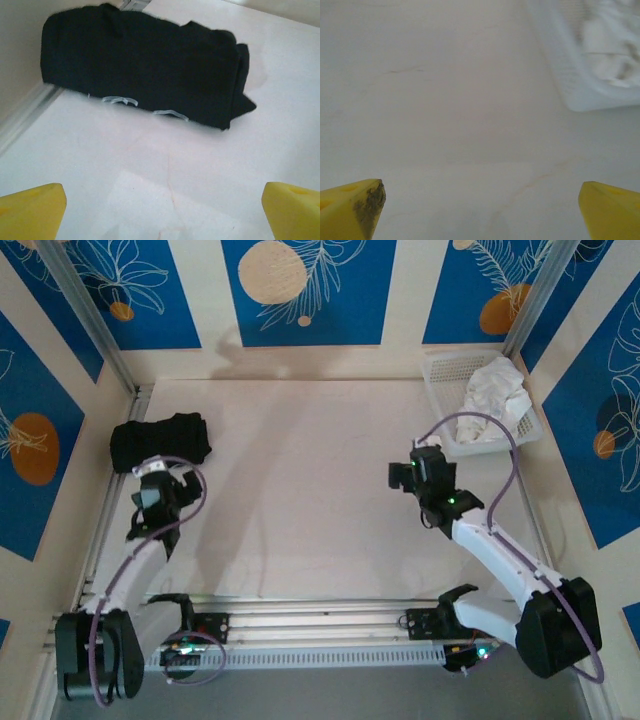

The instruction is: Fold the inside-out t-shirt

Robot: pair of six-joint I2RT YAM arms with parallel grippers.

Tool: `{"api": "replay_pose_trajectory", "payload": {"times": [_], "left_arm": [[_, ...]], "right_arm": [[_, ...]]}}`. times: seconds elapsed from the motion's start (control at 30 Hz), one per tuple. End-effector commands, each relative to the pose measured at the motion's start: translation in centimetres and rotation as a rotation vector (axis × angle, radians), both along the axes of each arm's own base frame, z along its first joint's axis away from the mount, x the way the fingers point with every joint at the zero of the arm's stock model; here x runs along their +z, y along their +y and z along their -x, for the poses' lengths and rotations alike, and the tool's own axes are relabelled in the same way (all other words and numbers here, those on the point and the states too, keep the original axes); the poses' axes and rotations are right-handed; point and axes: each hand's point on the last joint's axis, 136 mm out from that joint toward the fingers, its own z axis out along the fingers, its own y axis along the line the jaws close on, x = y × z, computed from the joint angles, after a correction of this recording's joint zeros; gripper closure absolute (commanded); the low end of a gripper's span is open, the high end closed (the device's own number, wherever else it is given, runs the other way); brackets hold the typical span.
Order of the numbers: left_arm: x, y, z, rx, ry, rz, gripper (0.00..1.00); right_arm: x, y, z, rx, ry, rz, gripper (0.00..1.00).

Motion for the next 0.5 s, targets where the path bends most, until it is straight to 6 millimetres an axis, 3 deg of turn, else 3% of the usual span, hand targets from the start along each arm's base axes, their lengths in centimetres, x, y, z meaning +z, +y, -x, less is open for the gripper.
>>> {"api": "replay_pose_trajectory", "payload": {"times": [0.0, 0.13, 0.27, 0.47], "left_arm": [[3.2, 0.6, -0.8, 0.034, -0.200, -0.011, 0.00], [1.7, -0.2, -2.1, -0.067, -0.137, -0.116, 0.00], [0.6, -1.2, -3.4, -0.135, -0.226, -0.125, 0.00], [-1.8, -2.5, -6.0, -0.215, -0.214, -0.115, 0.00]], "right_arm": [[-0.6, -3.5, -0.5, -0.070, -0.117, 0.059, 0.01], [-2.3, -4.5, -1.6, -0.042, -0.218, -0.042, 0.01], [-4.2, -4.7, -3.0, -0.021, -0.232, -0.091, 0.01], [-3.7, -4.2, -5.0, 0.047, -0.303, -0.152, 0.01]]}}
